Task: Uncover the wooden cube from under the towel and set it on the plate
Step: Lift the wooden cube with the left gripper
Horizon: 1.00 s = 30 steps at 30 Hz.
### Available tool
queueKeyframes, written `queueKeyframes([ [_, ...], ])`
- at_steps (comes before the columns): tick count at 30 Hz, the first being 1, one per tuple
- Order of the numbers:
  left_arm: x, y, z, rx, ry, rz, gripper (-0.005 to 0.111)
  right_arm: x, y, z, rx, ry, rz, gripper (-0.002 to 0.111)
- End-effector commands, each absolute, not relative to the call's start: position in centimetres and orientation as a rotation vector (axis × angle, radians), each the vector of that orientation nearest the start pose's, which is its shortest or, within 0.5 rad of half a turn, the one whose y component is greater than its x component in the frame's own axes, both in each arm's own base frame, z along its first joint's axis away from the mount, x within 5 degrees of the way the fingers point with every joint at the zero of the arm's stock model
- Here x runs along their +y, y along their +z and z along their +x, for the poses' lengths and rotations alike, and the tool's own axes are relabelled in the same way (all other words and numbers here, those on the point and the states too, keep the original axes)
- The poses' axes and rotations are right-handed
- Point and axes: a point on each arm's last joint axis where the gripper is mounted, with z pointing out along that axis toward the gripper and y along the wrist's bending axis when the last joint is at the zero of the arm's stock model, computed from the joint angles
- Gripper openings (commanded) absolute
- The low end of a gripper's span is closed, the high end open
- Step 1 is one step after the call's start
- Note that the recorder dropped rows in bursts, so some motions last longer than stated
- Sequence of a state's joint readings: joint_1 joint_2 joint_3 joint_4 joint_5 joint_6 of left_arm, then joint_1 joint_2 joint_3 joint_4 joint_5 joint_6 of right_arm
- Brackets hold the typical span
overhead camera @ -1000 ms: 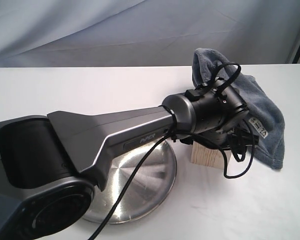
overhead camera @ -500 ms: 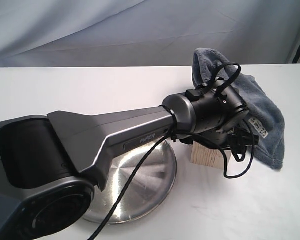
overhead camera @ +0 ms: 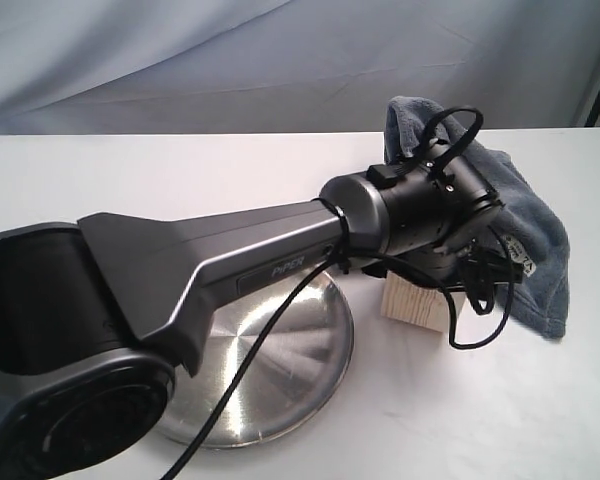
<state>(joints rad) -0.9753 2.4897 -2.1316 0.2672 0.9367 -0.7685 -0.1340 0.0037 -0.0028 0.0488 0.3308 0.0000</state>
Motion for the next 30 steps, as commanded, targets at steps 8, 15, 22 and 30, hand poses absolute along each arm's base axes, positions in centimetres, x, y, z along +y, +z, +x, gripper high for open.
queueKeyframes([
  [8,-42.2,18.7,31.2,2.58,-0.208,0.479,0.037,-0.6,18.3,5.3,1.808,-0.059,0.151,0.0],
  [15,-41.4,20.9,31.5,2.524,-0.159,0.417,0.037,-0.6,18.3,5.3,1.808,-0.059,0.151,0.0],
  [22,-40.6,21.9,31.4,2.528,-0.093,0.388,0.037,-0.6,18.3,5.3,1.808,-0.059,0.151,0.0],
  [30,-39.3,23.0,31.8,2.489,0.069,0.336,0.037,-0.6,18.3,5.3,1.808,-0.059,0.151,0.0],
])
